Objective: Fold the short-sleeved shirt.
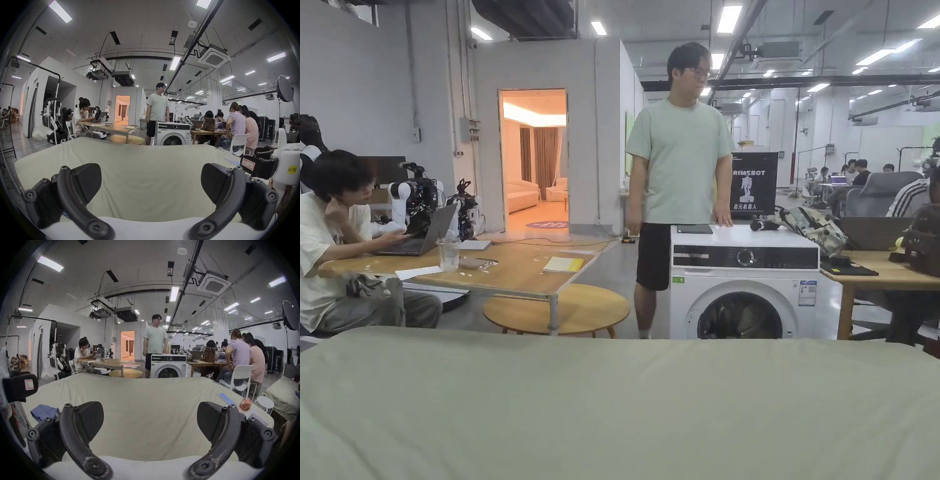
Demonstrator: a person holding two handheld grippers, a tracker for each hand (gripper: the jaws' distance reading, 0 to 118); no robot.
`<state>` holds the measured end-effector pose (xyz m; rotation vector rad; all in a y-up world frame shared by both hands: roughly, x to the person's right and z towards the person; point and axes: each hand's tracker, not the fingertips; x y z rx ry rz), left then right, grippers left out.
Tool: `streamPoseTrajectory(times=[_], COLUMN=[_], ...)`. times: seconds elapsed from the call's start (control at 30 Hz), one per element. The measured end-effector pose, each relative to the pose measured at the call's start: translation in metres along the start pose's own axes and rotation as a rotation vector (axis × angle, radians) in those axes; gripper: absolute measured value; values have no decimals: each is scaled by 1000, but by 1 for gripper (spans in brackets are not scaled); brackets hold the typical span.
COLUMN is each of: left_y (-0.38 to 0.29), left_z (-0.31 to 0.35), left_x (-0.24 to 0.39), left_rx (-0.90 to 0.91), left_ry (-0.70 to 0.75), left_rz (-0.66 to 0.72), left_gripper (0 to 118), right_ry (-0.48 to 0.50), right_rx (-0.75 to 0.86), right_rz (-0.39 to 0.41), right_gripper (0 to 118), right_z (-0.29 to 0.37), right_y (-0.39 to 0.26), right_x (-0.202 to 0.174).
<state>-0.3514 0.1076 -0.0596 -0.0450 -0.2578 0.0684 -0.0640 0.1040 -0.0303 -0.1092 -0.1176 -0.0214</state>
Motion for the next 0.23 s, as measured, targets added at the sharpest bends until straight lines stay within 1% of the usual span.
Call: streamPoseTrajectory(times=[0.23], left_y=[-8], left_z=[-6], left_x=[-2], left_rx=[-8], left_ry=[-4], left_rz=[-5], left_gripper=[118], right_ry=[12], right_rx=[-23], right_rz=[-9], right_gripper=[115], right_z=[-9], right_y=[-7], right_x=[0])
